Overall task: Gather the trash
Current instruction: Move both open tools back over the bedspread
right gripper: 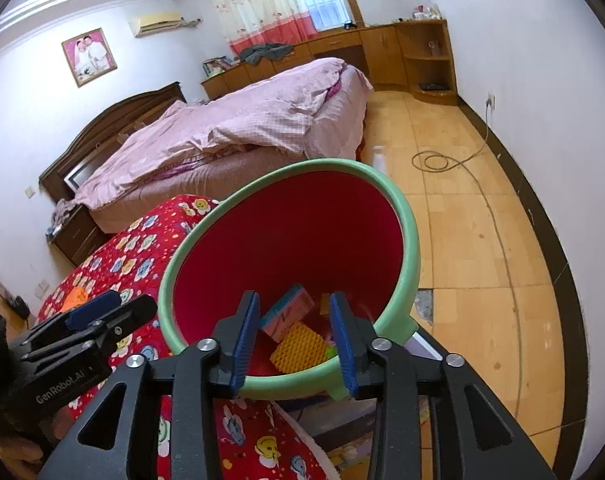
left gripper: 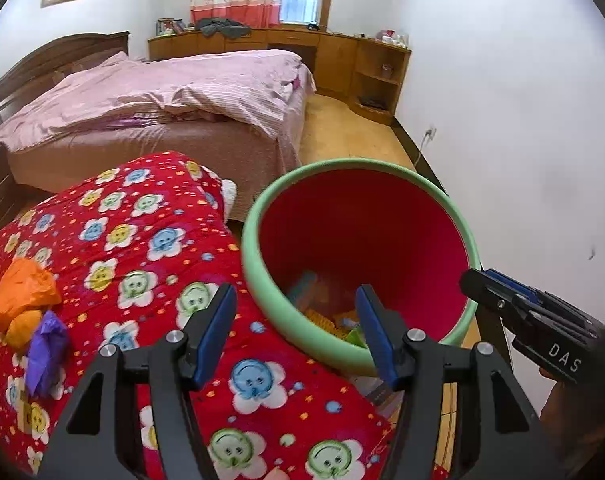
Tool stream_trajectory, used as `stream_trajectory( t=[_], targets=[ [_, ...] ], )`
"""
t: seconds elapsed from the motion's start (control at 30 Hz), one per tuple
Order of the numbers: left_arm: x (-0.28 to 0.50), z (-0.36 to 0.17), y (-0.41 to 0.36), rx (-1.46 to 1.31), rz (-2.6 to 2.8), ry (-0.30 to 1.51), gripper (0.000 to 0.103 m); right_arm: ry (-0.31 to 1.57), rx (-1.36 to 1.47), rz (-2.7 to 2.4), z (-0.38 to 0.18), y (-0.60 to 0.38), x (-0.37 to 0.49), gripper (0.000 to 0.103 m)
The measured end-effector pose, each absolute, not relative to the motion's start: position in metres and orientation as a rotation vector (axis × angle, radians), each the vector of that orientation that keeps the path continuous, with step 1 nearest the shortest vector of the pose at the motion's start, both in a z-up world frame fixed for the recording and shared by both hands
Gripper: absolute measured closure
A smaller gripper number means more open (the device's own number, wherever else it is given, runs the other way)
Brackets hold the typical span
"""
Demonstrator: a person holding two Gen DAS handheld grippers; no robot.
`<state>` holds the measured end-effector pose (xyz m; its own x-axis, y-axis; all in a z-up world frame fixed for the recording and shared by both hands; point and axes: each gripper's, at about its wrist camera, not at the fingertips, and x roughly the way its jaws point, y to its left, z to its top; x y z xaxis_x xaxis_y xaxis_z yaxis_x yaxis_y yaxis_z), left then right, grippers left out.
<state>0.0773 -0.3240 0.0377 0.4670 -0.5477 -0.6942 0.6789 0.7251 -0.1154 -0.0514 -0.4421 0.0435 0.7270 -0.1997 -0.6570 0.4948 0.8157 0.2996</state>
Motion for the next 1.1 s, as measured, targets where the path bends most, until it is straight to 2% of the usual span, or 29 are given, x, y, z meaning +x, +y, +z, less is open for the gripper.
stream_trajectory(
  t=[0.07, 0.23, 0.33, 0.43, 0.53, 0.83, 1.1],
  targets=[
    [0.077, 0.041, -0.316, 0.174, -0.746, 0.778, 0.041, 0.651, 0.481, -0.395, 0.046, -0.438, -0.052, 0.053],
    [0.076, 0.052, -0.295, 0.149, -0.721, 0.763, 0.041, 0.653, 0.45, -0.393, 0.055, -0.425, -0.051, 0.051],
    [0.073, 0.06, -0.28, 0.149, -0.69, 0.741, 0.041, 0.651, 0.428, -0.378, 0.061, -0.415, -0.049, 0.044],
    [0.073, 0.068, -0.265, 0.132, -0.663, 0.737, 0.041, 0.641, 0.399, -0.365, 0.07, -0.403, -0.048, 0.043],
    [0.075, 0.075, -0.247, 0.107, -0.634, 0.74, 0.041, 0.633, 0.382, -0.353, 0.077, -0.392, -0.045, 0.038],
    [0.092, 0.086, -0.191, 0.076, -0.517, 0.723, 0.041, 0.62, 0.348, -0.296, 0.09, -0.359, -0.028, 0.038],
    [0.121, 0.074, -0.148, 0.055, -0.41, 0.751, 0.041, 0.642, 0.339, -0.256, 0.087, -0.338, -0.007, 0.038]
  ],
)
